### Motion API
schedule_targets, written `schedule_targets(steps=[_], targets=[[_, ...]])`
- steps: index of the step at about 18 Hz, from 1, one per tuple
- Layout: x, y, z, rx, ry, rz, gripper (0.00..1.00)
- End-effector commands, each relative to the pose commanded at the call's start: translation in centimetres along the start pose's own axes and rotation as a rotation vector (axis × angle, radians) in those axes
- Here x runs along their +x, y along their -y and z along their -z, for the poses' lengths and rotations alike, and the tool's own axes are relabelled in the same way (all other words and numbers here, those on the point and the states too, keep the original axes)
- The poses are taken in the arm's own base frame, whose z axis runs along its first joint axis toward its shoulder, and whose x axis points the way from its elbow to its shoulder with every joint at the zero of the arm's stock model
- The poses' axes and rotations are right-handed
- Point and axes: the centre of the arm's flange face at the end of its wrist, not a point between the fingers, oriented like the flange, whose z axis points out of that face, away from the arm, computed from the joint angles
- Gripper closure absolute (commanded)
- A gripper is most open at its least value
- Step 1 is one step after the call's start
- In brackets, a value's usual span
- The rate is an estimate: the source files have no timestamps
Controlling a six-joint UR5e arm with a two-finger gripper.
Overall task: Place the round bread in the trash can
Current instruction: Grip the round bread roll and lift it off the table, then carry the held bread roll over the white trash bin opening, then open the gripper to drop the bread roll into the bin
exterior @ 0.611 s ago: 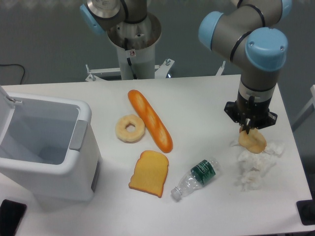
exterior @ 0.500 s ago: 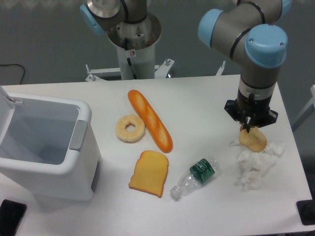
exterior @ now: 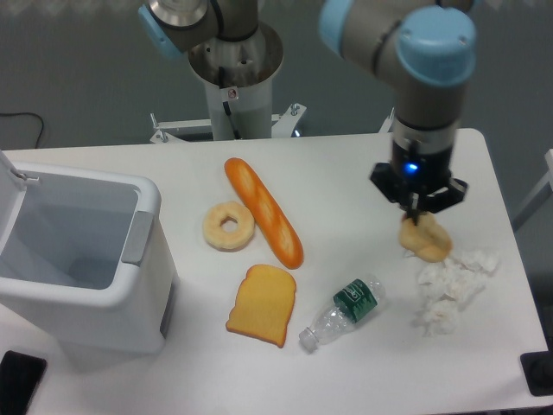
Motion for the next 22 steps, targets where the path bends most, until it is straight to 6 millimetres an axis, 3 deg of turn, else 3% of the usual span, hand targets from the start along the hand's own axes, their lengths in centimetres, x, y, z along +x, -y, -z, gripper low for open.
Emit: schedule_targets(steps=[4, 7, 13, 18, 19, 20, 21, 22], targets=[[5.8, 2.9, 5.7, 0.134, -0.009, 0.035, 1.00], [9.5, 4.8, 7.9, 0.185, -0.018, 0.062, 1.00], [20.3, 10.5, 9.6, 0.283, -0.075, 0.084, 1.00], [27.8, 12.5, 10.6, 0.300, -0.138, 0.009, 0.97], [28.3, 12.6, 10.7, 0.302, -0.143, -0.002, 0.82], [28.8, 12.7, 10.5, 0.304, -0.164, -0.007, 0.60], [29.6, 12.9, 9.9, 0.313, -0.215, -0.019, 0.01], [30.1, 12.8, 9.8, 0.321, -0.251, -0.018, 0.00]])
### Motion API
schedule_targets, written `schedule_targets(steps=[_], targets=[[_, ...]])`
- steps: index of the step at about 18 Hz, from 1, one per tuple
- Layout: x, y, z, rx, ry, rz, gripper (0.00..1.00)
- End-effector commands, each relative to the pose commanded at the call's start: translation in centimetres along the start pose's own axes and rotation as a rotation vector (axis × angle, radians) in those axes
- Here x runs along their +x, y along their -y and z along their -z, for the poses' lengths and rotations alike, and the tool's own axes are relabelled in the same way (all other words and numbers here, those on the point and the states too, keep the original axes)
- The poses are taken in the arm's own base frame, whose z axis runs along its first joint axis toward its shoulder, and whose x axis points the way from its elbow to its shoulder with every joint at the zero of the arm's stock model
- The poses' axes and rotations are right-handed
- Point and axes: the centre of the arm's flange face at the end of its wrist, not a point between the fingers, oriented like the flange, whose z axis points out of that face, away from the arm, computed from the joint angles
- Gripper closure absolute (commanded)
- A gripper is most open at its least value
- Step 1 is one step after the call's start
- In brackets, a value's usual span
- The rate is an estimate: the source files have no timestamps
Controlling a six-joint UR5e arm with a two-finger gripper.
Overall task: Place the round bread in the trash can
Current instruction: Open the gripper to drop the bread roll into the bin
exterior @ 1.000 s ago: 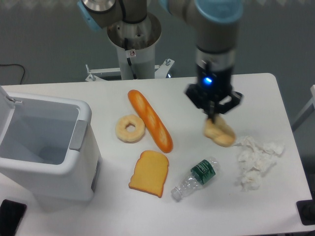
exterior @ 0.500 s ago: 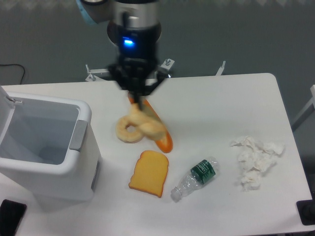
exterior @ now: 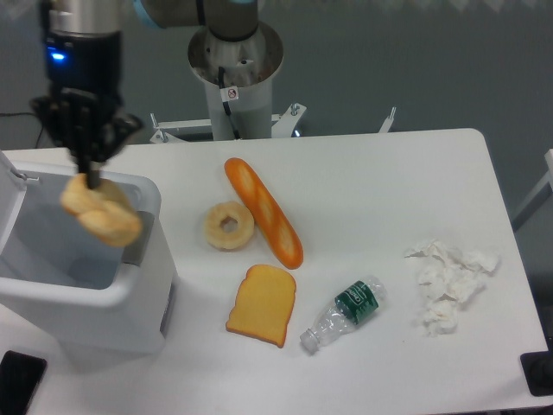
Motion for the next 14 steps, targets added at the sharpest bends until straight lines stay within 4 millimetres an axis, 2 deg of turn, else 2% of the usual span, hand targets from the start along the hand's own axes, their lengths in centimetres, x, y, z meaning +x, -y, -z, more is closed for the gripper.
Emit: schedule_targets(steps=[2, 5, 7, 9, 12, 14], targets=[[0.2, -0.9, -0.6, -0.013, -0.013, 0.003, 0.00], [0.1, -0.9, 0.3, -0.001, 0.002, 0.006, 0.00], [-0.8, -1.4, 0.5, -0.028, 0.060, 0.003, 0.00], [-4.8, -3.0, 0.9, -0.088, 0.179, 0.039, 0.00], [-9.1, -4.8, 1.0, -0.132, 0.209, -0.010, 0.00], [-13.2, -6.8, 1.7, -0.174, 0.221, -0.051, 0.00]])
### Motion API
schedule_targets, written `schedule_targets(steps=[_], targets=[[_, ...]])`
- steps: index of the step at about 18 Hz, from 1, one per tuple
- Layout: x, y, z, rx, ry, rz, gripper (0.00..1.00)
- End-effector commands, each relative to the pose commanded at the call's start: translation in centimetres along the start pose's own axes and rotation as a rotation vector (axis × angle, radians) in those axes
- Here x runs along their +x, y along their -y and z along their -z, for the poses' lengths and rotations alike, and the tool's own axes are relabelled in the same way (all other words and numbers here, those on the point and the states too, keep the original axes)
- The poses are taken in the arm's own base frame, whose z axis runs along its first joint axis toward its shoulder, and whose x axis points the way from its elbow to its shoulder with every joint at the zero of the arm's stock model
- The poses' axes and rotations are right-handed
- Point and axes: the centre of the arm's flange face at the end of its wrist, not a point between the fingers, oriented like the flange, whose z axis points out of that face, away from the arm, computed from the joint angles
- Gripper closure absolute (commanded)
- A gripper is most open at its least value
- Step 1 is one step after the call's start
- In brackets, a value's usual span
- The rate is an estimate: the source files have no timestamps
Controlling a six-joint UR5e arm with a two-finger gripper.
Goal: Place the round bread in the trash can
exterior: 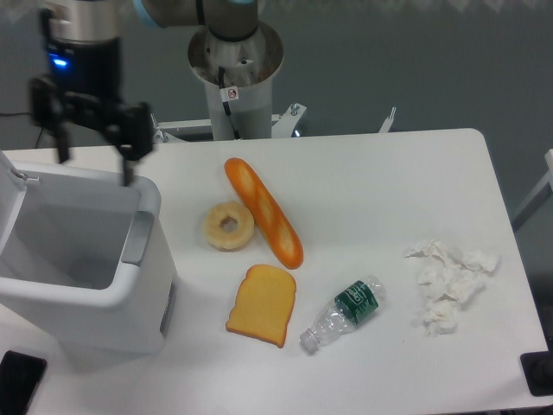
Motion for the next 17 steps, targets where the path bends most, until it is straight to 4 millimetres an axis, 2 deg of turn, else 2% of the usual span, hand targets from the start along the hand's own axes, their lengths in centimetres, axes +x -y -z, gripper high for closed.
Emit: schedule_targets(steps=[2, 5, 7, 10, 12, 14, 17], targets=[[-3.6, -2.2, -0.6, -0.045, 0.006, -0.025, 0.00], [-9.4, -6.6, -1.7, -0.100, 0.009, -0.041, 0.00], [-14.0, -10.2, -3.6, -0.148, 0.002, -0.045, 0.00], [-20.5, -16.8, -8.1, -0.225, -0.058, -0.094, 0.00], [-23.5, -20.3, -11.3, -0.301, -0.094, -0.157, 0.00], [-26.0, -22.5, -14.3, -0.366, -0.120, -0.193, 0.00], [-28.4, -23.5, -17.8, -0.376, -0.142, -0.212, 0.00]])
